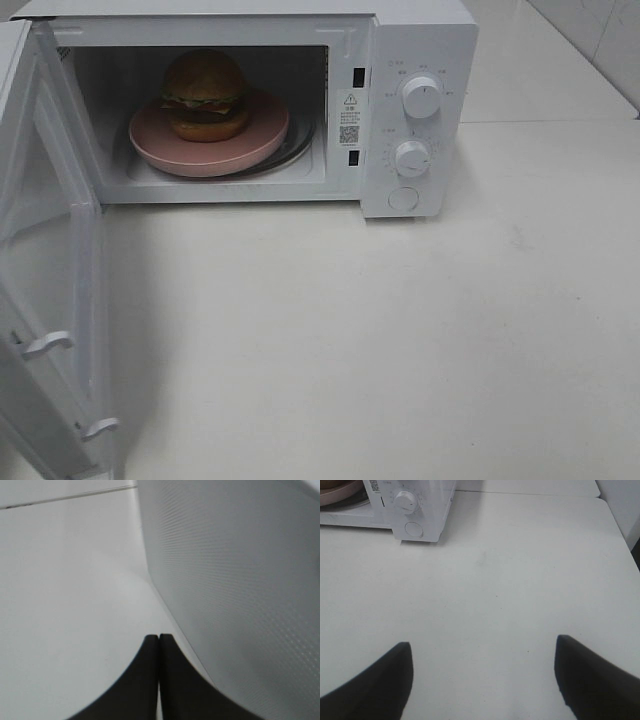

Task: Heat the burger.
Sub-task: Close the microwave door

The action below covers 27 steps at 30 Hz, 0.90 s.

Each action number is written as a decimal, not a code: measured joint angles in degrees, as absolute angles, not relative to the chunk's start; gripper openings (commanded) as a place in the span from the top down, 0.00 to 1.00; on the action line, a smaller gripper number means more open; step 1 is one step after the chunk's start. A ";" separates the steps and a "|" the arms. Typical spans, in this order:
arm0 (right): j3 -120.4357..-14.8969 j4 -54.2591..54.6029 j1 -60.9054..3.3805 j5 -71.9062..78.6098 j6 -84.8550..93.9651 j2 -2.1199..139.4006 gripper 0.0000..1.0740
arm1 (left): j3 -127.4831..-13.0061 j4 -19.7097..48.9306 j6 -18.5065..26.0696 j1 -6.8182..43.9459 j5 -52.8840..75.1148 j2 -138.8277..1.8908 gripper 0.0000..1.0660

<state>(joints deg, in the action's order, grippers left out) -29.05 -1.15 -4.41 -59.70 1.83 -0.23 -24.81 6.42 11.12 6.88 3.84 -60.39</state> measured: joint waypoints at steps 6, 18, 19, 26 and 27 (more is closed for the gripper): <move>-29.05 -1.15 -4.41 -59.70 1.83 -0.23 0.30 | -24.75 6.93 11.57 10.71 -0.86 -62.17 1.00; -29.05 -1.15 -4.41 -59.70 1.83 -0.23 0.30 | -24.75 7.10 11.57 19.25 -8.37 -67.61 1.00; -29.05 -1.15 -4.41 -59.70 1.83 -0.23 0.30 | -24.75 7.10 11.57 21.49 -9.91 -69.27 1.00; -29.05 -1.20 -4.41 -59.70 1.83 -0.23 0.30 | -24.75 7.10 10.49 26.70 -15.76 -74.20 1.00; -29.05 -1.20 -4.41 -59.70 1.83 -0.23 0.30 | -25.21 7.05 9.00 27.62 -17.59 -75.86 1.00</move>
